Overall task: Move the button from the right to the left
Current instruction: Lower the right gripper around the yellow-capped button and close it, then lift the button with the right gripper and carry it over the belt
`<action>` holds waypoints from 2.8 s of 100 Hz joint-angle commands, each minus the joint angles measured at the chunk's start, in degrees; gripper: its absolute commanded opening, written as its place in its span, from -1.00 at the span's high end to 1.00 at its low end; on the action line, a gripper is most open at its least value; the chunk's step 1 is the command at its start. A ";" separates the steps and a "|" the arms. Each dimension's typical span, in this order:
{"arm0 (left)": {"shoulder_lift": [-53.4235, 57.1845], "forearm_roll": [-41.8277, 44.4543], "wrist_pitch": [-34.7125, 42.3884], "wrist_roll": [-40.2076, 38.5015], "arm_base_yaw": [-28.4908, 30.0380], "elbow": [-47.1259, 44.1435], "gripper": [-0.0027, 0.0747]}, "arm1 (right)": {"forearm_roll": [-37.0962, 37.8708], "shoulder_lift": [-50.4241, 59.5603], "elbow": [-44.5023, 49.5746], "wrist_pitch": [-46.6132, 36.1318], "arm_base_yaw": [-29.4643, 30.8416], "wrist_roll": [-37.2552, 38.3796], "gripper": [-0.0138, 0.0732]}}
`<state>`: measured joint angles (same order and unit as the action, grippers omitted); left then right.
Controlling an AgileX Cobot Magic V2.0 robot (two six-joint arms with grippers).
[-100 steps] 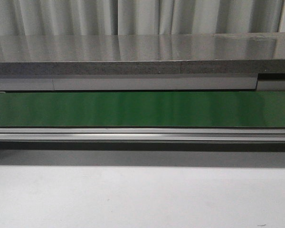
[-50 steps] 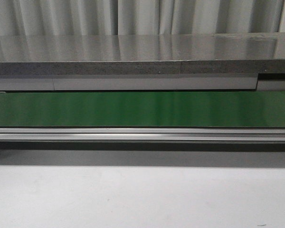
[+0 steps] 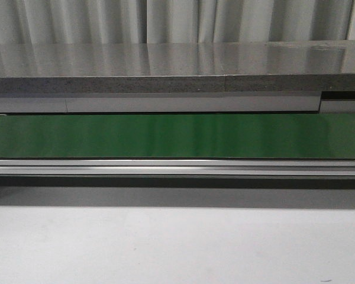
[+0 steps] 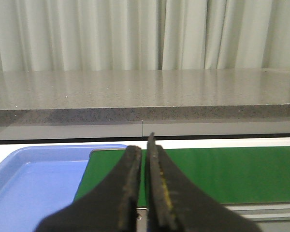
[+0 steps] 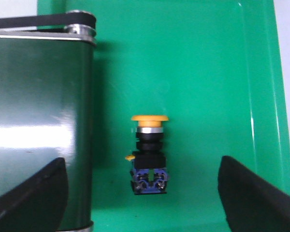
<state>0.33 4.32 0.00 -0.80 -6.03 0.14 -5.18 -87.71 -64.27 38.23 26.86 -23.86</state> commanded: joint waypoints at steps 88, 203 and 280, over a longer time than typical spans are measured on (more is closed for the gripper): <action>1.99 -0.12 4.69 -0.57 -0.52 -2.41 0.92 | -9.12 -8.46 -2.20 0.49 9.45 -23.40 -0.68; 1.99 -0.12 4.69 -0.57 -0.52 -2.41 0.92 | -12.43 -21.04 -5.41 -0.60 9.39 -26.32 -0.12; 1.99 -0.12 4.69 -0.57 -0.52 -2.41 0.92 | -23.01 -8.59 -14.57 12.00 8.68 -24.12 0.09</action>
<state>0.33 4.32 0.00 -0.80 -6.03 0.14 -24.79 -101.18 -77.08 50.13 35.77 -49.03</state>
